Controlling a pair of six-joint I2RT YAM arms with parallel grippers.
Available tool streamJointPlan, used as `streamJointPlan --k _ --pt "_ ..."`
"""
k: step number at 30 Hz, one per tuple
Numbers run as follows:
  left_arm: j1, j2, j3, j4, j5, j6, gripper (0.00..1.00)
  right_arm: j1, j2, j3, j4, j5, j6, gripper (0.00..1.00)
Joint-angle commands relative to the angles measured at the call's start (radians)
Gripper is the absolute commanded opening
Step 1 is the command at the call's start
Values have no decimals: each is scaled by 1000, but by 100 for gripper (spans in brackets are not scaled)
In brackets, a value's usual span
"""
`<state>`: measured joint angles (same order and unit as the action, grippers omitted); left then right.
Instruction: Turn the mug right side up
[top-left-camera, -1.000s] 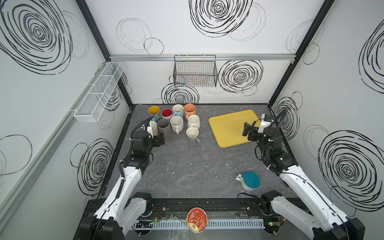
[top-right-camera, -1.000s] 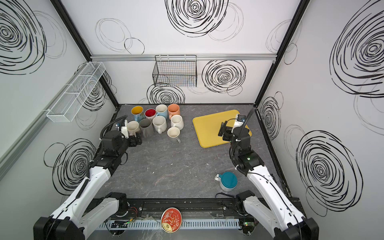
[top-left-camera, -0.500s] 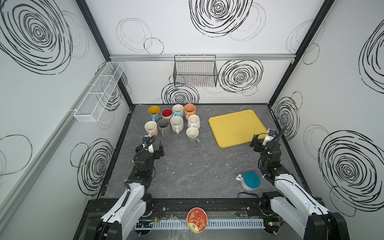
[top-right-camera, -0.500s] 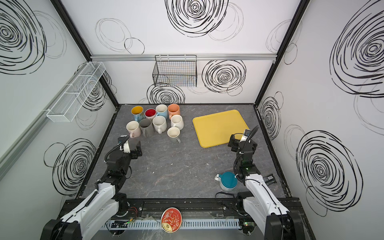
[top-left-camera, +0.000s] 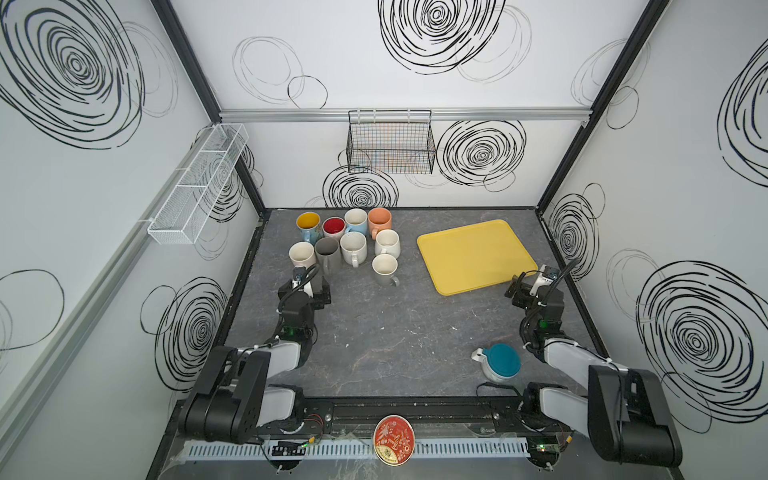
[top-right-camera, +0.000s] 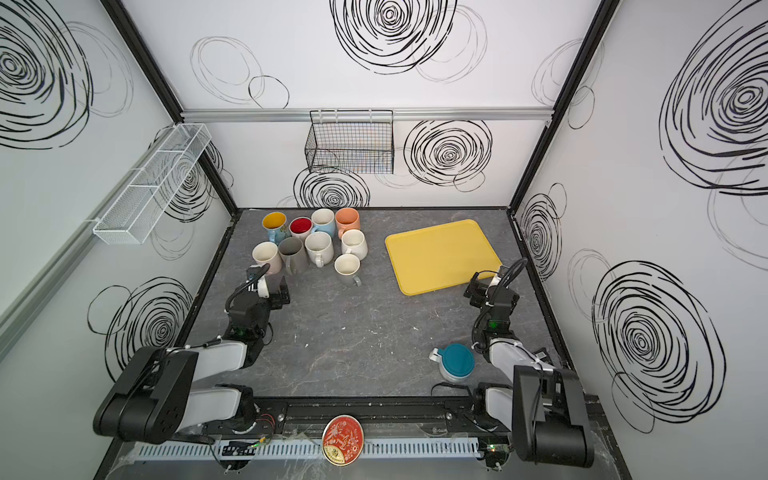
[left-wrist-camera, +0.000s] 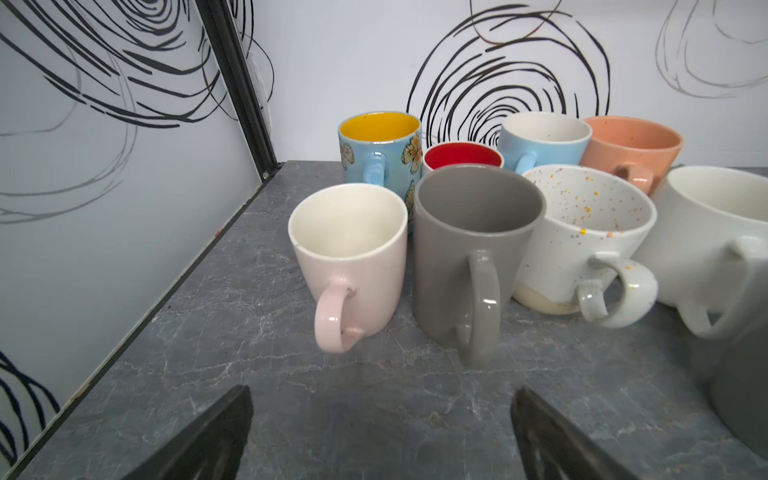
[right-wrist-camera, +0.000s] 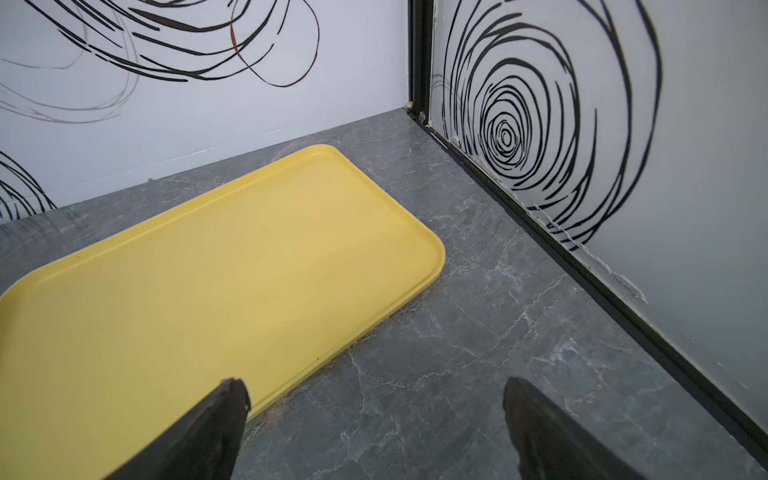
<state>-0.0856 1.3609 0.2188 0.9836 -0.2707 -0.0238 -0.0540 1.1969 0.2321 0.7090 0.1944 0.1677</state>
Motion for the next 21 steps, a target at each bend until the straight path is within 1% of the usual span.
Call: streamJointPlan --k 1,4,7,10,12,14,15,16,17,18,20,21 --pt "19 83 47 177 12 9 99 -20 37 -3 153 -45 -4 100" --pt "19 96 21 233 16 6 99 -36 77 -19 246 -79 -8 100" --pt "20 136 -24 359 17 5 99 -47 133 -32 310 -119 -9 100" --pt "23 138 -41 390 25 4 99 -46 150 -10 288 -172 -32 100" --pt "24 138 -35 379 22 4 99 -46 173 -12 312 -196 -44 100" --pt "23 135 -33 371 21 2 99 -46 217 -24 362 -208 -45 100" --pt "25 137 -33 375 22 1 99 -46 246 -32 421 -208 -46 100" --pt "24 135 -34 373 23 1 99 -46 257 -29 428 -219 -55 100" --pt "26 136 -35 376 26 1 99 -47 250 -5 384 -228 -56 100" --pt "27 136 -35 378 28 1 99 -43 235 26 289 -214 -48 100" --pt "26 135 -34 373 25 1 99 -27 264 45 294 -184 -68 100" --pt "25 135 -30 366 22 1 99 -9 265 64 259 -145 -69 100"
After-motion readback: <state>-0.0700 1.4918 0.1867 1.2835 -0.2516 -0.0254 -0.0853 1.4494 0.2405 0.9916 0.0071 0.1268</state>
